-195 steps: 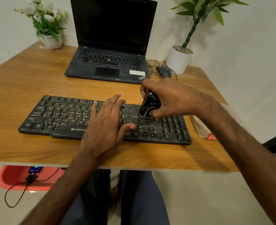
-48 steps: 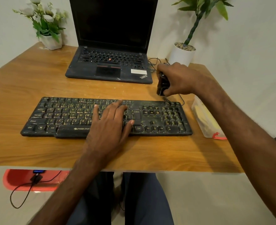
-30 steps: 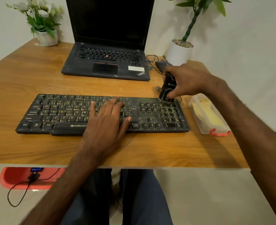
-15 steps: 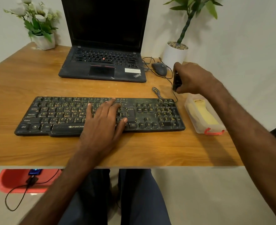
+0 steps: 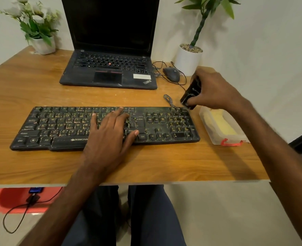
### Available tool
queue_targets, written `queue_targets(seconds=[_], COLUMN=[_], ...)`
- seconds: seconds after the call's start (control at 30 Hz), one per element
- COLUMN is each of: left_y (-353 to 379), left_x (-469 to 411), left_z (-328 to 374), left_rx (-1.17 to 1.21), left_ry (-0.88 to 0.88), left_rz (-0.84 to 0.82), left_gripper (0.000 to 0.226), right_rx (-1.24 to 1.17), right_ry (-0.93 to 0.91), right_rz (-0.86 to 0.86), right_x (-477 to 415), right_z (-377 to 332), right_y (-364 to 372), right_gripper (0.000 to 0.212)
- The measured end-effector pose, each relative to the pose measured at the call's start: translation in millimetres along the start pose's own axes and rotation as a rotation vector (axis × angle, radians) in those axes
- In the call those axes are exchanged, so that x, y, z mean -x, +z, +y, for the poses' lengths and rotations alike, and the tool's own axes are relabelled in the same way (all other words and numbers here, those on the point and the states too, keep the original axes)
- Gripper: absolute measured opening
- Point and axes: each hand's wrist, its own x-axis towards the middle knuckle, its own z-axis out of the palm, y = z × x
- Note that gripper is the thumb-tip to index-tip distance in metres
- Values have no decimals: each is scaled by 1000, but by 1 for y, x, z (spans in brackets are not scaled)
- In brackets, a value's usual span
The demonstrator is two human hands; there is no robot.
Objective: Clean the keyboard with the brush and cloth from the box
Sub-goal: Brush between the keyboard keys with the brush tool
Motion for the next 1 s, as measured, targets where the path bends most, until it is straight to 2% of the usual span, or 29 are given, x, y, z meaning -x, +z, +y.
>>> queue_targets(seconds=[0.1,0.17,0.37,0.47,0.53,0.6,0.7,0.73,0.87,1.0], left_y=[0,0,-1,-1,-1,0,0,0,0,0], left_x=[0,0,1,1,0,0,0,0,1,1], left_z=[0,0,2,2,1,1,1,1,0,1], left_rx=[0,-7,-4,-5,-16,-19,-26,-27,-16,-8], left_ry=[9,11,15,13,16,20,22,21,19,23], left_rz=[0,-5,-10,-5,-8,-13,-15,-16,-9,0], left_gripper=[77,78,80,81,81,81,82,82,82,81], right_rx=[-321,-291,25,-88,-190,-160,68,68,-315,-372], right_ry=[9,-9,161,106,90,103,123,115,66,90], right_rz=[-226,-291,-23,-51,-146,-192,-19,18,-167,-100], right_x=[38,56,59,67,69,68,61,60,61,61], right_z=[-19,-24,-4,-13,-20,-20,-15,-17,-37,-36], right_y=[-1,6,-7,-7,-3,0,-7,-10,-13,-17], right_gripper=[54,53,63,60,57,58,63,64,54,54])
